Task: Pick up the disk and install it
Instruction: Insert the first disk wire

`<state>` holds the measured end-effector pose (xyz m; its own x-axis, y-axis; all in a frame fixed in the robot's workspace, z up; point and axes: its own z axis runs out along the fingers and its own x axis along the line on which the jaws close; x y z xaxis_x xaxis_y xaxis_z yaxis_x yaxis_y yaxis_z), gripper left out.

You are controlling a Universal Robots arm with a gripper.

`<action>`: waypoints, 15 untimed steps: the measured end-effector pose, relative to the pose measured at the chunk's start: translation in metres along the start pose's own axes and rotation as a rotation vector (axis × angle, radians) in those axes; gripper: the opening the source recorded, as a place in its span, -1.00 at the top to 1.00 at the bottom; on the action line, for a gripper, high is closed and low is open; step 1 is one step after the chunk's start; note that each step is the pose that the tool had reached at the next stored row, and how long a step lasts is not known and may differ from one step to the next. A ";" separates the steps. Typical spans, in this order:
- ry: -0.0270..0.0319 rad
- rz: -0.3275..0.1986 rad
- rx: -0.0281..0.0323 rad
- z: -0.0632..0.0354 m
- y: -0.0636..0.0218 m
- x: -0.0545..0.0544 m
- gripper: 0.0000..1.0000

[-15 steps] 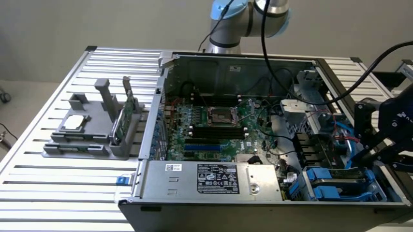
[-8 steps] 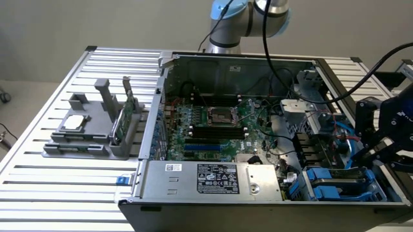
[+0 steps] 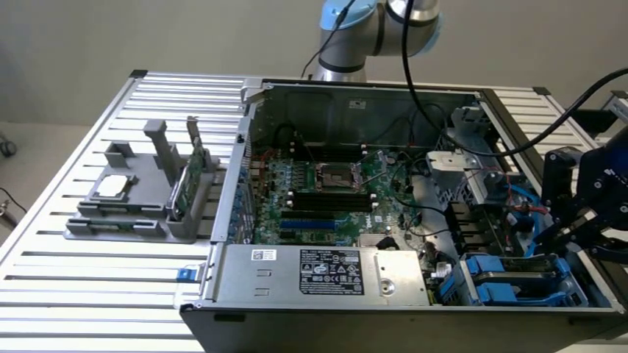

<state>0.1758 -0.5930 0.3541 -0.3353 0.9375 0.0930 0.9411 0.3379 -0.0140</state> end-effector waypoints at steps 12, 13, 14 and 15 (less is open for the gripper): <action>-0.0046 0.097 -0.0028 0.0053 -0.0040 0.001 0.65; -0.0054 0.102 -0.0026 0.0056 -0.0045 0.001 0.65; -0.0066 0.107 -0.0013 0.0058 -0.0047 0.001 0.65; -0.0075 0.111 0.0012 0.0062 -0.0050 0.001 0.65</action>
<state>0.1704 -0.5930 0.3482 -0.2296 0.9697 0.0833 0.9723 0.2323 -0.0250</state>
